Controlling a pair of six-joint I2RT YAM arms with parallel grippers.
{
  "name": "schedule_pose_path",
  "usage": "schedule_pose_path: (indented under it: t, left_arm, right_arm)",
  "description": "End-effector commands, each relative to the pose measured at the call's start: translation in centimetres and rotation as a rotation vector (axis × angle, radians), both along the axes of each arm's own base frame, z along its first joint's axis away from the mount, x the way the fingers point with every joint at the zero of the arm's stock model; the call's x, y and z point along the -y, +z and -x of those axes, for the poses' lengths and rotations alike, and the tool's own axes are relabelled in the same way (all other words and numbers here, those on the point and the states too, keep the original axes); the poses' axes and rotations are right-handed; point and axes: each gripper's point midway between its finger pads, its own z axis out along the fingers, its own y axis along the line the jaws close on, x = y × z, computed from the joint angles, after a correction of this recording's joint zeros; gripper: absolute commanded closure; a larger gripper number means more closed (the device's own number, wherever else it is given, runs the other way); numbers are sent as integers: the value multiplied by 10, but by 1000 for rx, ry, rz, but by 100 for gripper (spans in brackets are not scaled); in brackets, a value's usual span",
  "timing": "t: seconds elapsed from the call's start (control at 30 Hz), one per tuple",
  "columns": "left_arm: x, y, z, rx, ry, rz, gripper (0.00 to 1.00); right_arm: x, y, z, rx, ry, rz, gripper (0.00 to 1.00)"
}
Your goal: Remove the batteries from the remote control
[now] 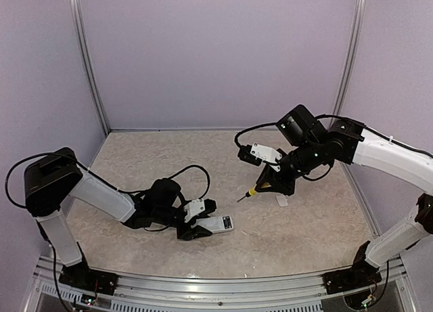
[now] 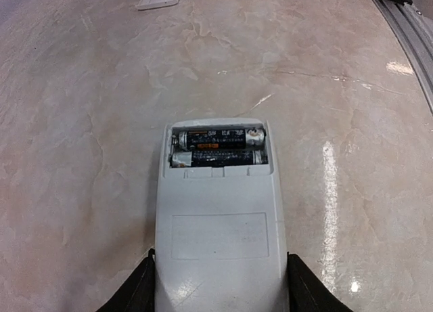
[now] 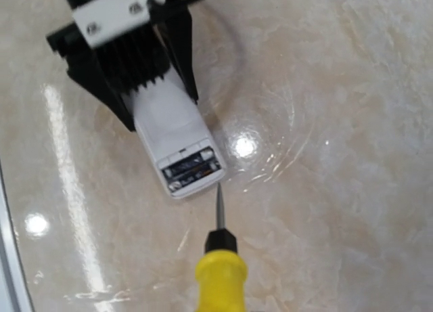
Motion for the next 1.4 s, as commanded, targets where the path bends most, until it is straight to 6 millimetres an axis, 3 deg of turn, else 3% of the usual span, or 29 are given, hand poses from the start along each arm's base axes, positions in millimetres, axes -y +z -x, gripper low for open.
schedule_pose_path:
  t: [0.0,0.23,0.37,0.6,0.93,1.0,1.13,1.37]
  left_arm:
    - [-2,6,15,11,-83,1,66]
    - [2,-5,22,69,-159,-79,67]
    - [5,-9,22,82,-192,-114,68]
    - [7,-18,24,57,-209,-128,69]
    - [4,-24,20,71,-178,-176,72]
    - [3,-27,18,96,-166,-196,77]
    - [3,-24,10,182,-127,-215,83]
    - [-2,-18,7,381,-98,-256,83]
  right_arm:
    - [1,23,2,154,71,-72,100]
    - [4,38,23,213,160,-152,100]
    - [0,33,47,150,285,-130,100]
    - [1,15,65,78,396,-20,100]
    - [0,-16,58,76,450,114,100]
    - [-5,-21,58,72,466,121,100]
    - [-10,-30,57,70,480,140,100]
    - [-11,-37,58,79,494,160,100]
